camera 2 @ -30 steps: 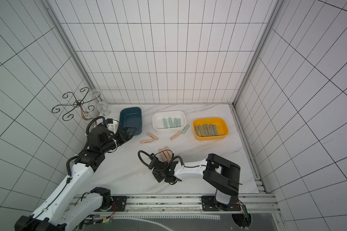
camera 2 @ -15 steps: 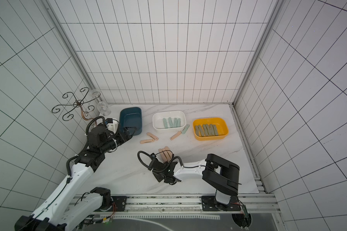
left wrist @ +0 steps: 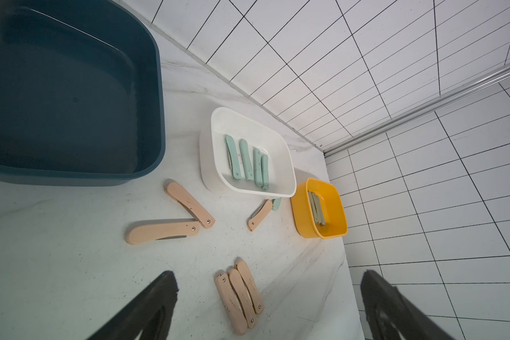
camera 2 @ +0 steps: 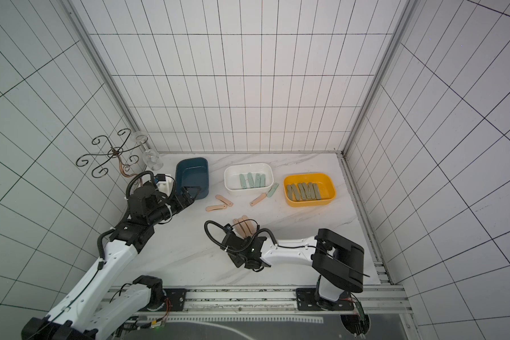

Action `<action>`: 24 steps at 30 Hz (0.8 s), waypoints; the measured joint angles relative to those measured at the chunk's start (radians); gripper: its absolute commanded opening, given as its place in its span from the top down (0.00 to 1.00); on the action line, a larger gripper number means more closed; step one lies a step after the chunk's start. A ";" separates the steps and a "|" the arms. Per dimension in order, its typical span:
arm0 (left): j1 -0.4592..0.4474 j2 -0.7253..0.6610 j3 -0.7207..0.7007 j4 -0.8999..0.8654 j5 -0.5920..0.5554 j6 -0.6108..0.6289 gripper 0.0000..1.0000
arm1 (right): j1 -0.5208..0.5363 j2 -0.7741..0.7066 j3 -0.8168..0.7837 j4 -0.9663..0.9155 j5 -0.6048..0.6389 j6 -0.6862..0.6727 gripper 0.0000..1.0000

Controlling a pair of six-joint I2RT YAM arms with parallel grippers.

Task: Place the fruit knives into the storage box by color
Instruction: Pick up the fruit knife from the center of the board, then place the fruit knife in the storage box.

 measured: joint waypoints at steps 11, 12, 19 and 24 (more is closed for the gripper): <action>0.000 0.010 0.001 0.005 0.006 -0.010 0.03 | -0.219 -0.174 0.043 -0.045 -0.031 -0.020 0.79; 0.000 0.014 0.003 0.007 0.009 -0.011 0.03 | -0.245 -0.174 0.061 -0.048 -0.035 -0.025 0.79; 0.000 0.040 0.024 0.025 0.020 -0.014 0.03 | -0.414 -0.135 0.251 -0.043 -0.090 -0.060 0.79; 0.000 0.069 0.039 0.045 0.023 -0.013 0.03 | -0.509 -0.016 0.399 0.003 -0.166 -0.064 0.79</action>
